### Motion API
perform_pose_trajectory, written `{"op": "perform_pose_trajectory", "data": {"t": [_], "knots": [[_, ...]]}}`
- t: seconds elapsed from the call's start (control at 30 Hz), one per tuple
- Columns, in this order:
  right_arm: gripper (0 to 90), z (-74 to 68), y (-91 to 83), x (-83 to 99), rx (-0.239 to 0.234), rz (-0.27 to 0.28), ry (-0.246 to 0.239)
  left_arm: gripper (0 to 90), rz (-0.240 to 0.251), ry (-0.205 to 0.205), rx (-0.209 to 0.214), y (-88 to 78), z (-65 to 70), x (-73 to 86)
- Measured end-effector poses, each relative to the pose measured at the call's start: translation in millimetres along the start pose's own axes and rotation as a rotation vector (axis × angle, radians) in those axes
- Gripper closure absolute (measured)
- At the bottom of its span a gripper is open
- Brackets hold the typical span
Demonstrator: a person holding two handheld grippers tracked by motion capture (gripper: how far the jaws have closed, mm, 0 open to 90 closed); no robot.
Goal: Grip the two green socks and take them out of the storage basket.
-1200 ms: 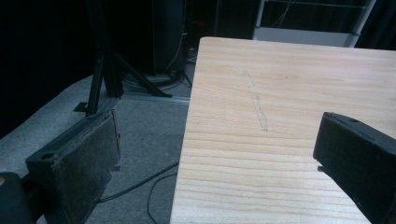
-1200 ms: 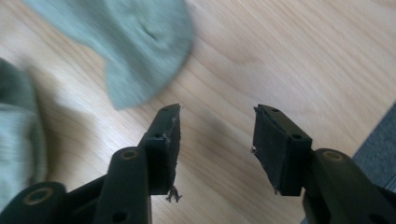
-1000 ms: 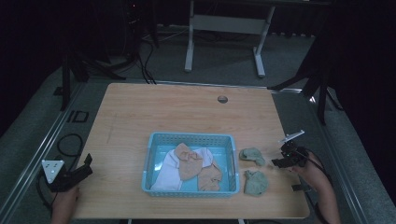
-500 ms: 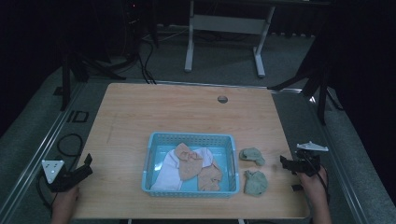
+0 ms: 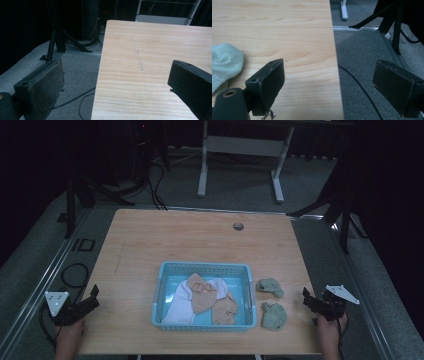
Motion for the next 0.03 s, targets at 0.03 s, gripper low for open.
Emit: {"op": "perform_pose_trajectory", "data": {"t": [0.03], "knots": [[10.4, 0.0, 0.0, 0.0, 0.0, 0.0, 0.0, 0.7, 0.0, 0.0, 0.0, 0.0, 0.0, 0.0]]}}
Point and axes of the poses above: each handheld gripper's, and its own axes: y roughly forward along the jaws, x roughly out of its underside, z roughly to its right, the point moved 4 cm from there along y, roughly forward along the jaws, and after that the axes turned 3 degrees about -x, right-handed, at the moved point
